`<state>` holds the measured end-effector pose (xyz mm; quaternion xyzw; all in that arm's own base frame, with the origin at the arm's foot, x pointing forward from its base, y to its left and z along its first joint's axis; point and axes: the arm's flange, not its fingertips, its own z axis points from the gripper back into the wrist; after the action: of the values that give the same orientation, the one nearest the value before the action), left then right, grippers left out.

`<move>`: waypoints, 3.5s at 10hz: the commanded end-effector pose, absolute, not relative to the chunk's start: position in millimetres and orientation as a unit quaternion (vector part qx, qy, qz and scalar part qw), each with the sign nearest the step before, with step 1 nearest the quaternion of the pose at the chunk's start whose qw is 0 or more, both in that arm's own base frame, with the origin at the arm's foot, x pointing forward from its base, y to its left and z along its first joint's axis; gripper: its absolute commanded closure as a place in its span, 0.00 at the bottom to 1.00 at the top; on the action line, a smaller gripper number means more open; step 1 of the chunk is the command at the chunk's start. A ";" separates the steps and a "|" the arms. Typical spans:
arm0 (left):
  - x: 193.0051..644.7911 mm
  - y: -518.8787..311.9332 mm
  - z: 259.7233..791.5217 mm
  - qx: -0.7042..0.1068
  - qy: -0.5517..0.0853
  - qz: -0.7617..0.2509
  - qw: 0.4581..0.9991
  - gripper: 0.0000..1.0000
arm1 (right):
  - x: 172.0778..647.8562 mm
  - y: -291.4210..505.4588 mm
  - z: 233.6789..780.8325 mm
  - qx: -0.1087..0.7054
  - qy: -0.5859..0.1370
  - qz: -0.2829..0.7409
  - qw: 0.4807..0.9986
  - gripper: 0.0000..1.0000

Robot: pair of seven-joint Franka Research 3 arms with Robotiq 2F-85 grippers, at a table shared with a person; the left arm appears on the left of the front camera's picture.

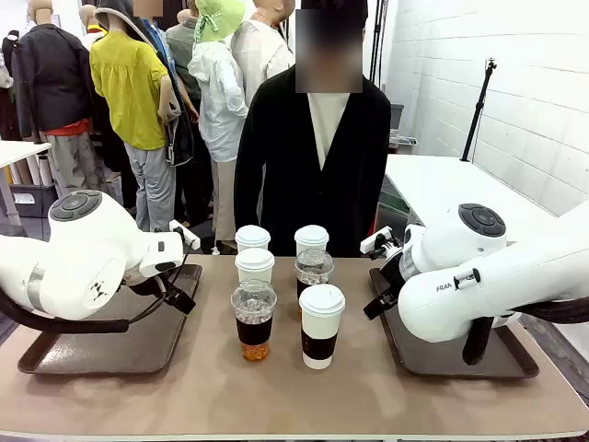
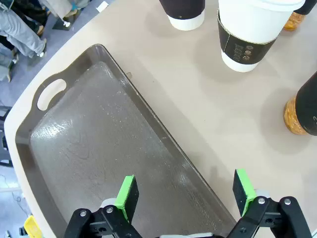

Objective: Distribute the coffee onto the tray.
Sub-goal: Pick up one iced Americano and place it on the right Handle tray.

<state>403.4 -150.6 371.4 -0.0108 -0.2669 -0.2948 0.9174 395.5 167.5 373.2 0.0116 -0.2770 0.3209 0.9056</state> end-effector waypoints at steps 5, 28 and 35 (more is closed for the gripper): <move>403.4 -150.6 371.5 -0.011 -0.267 -0.295 0.917 0.00 | 395.5 167.5 373.2 0.012 -0.277 0.321 0.906 0.00; 408.3 -154.6 536.3 -0.022 -0.210 -0.416 0.885 0.00 | 390.1 143.5 529.5 0.033 -0.293 0.375 0.879 0.00; 382.1 -124.3 535.0 -0.127 -0.309 -0.532 0.778 0.00 | 368.6 101.6 526.2 0.195 -0.362 0.456 0.789 0.00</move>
<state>382.3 -132.6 546.5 -0.0933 -0.2818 -0.5222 0.7995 363.7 105.8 537.4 0.1681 -0.3558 0.4444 0.8048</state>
